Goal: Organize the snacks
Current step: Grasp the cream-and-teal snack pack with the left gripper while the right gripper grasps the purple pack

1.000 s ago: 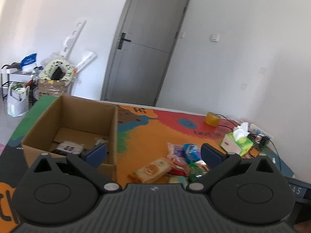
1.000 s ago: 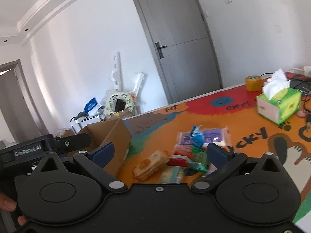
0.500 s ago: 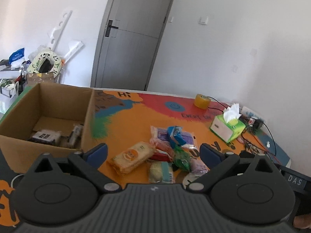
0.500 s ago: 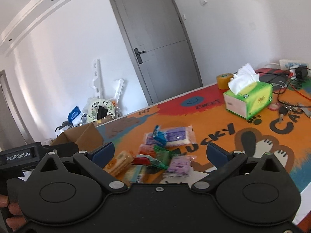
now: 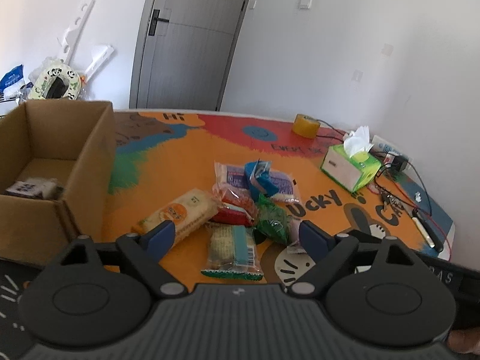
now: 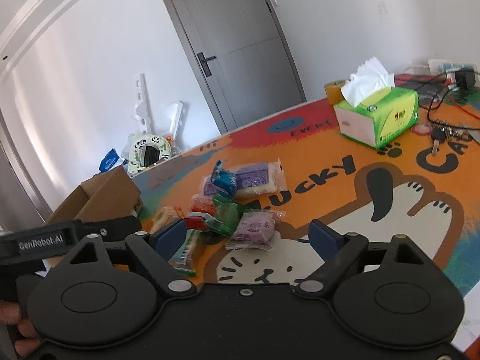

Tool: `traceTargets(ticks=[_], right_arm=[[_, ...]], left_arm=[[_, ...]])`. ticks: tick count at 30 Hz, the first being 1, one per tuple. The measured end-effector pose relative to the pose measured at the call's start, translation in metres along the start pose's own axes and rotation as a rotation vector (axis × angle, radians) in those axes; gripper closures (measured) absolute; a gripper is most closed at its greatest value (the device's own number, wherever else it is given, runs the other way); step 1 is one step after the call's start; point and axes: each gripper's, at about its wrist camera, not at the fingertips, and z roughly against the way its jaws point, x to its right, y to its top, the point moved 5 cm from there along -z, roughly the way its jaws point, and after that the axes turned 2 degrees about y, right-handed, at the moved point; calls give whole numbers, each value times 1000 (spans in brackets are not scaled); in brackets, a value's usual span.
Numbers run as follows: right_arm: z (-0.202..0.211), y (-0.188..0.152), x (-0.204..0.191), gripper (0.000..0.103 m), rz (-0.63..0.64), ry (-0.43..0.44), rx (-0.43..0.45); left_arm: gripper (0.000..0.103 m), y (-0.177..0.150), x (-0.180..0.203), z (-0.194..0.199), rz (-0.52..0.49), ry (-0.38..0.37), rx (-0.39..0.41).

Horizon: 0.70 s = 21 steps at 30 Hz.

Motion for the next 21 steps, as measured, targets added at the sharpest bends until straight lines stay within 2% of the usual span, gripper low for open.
traceTargets(ticks=[5, 7, 8, 10, 15, 19, 21], right_arm=[[-21, 1, 7, 24, -22, -13, -27], [-30, 1, 9, 28, -24, -11, -43], [-35, 0, 9, 33, -24, -12, -58], [-45, -1, 11, 37, -25, -15, -85], [-65, -2, 12, 38, -24, -21, -110], [-74, -2, 5, 39, 5, -19, -120], [-77, -2, 2, 45, 21, -26, -119]], left_arm=[[31, -7, 4, -27, 4, 10, -51], [38, -10, 5, -38, 6, 21, -69], [42, -11, 5, -43, 8, 21, -75], [43, -14, 5, -52, 11, 25, -95], [44, -17, 0, -68, 17, 60, -126], [54, -17, 0, -72, -12, 94, -111], [56, -16, -1, -73, -11, 95, -108]])
